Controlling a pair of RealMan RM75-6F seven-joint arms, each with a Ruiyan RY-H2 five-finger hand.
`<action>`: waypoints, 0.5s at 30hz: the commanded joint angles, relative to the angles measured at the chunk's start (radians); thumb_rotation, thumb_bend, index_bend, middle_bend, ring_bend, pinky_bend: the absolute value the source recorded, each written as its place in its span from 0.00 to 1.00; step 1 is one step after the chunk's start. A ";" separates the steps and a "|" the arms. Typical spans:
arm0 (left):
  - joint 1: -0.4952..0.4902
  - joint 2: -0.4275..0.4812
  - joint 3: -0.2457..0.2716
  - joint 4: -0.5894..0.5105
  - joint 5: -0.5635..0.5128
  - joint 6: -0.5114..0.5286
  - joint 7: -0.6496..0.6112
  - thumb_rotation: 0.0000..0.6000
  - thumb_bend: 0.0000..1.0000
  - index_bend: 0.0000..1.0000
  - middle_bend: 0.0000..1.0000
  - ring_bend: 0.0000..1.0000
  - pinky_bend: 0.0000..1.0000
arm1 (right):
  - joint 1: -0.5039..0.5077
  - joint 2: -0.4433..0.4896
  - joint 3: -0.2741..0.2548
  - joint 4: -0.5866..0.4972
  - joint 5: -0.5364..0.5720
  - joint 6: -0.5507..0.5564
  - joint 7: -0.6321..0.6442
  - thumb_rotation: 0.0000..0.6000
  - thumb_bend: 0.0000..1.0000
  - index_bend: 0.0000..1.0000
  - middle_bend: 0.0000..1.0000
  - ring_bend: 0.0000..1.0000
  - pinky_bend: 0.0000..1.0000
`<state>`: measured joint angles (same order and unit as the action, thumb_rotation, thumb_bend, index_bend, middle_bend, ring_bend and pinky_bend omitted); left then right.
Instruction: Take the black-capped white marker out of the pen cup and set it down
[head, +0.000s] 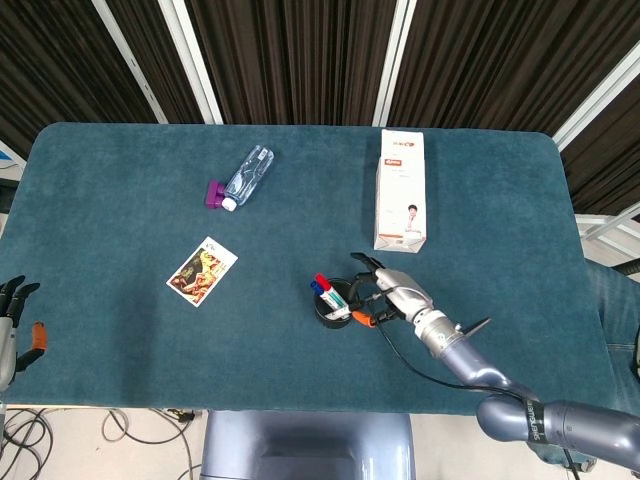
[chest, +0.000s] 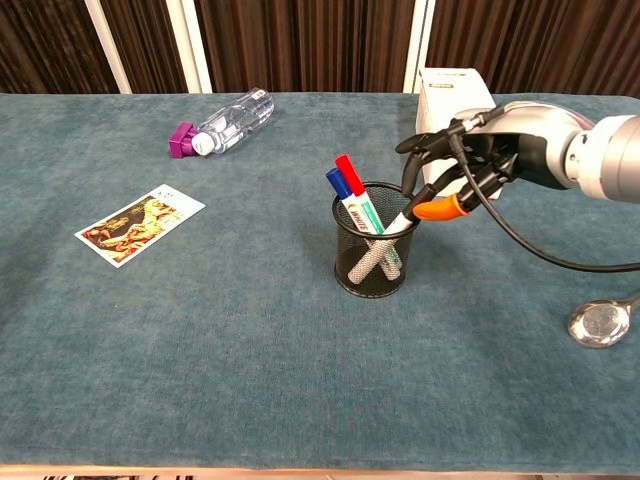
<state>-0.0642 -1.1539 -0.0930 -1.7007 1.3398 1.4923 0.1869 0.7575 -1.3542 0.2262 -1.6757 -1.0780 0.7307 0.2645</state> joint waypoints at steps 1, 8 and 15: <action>0.000 0.000 0.000 0.000 -0.001 0.000 0.000 1.00 0.53 0.17 0.09 0.09 0.11 | 0.004 -0.002 0.003 0.002 0.006 -0.003 -0.004 1.00 0.40 0.51 0.00 0.00 0.18; -0.001 -0.001 0.000 0.002 0.001 0.001 0.002 1.00 0.53 0.17 0.09 0.09 0.11 | 0.007 -0.001 0.001 0.008 0.020 -0.014 -0.010 1.00 0.43 0.51 0.00 0.00 0.18; -0.001 -0.001 0.001 0.002 0.002 0.001 0.002 1.00 0.53 0.17 0.09 0.09 0.11 | 0.004 0.000 0.000 0.005 0.016 -0.015 -0.009 1.00 0.44 0.51 0.00 0.00 0.18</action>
<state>-0.0647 -1.1545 -0.0922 -1.6986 1.3416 1.4938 0.1891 0.7614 -1.3541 0.2258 -1.6705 -1.0615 0.7154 0.2553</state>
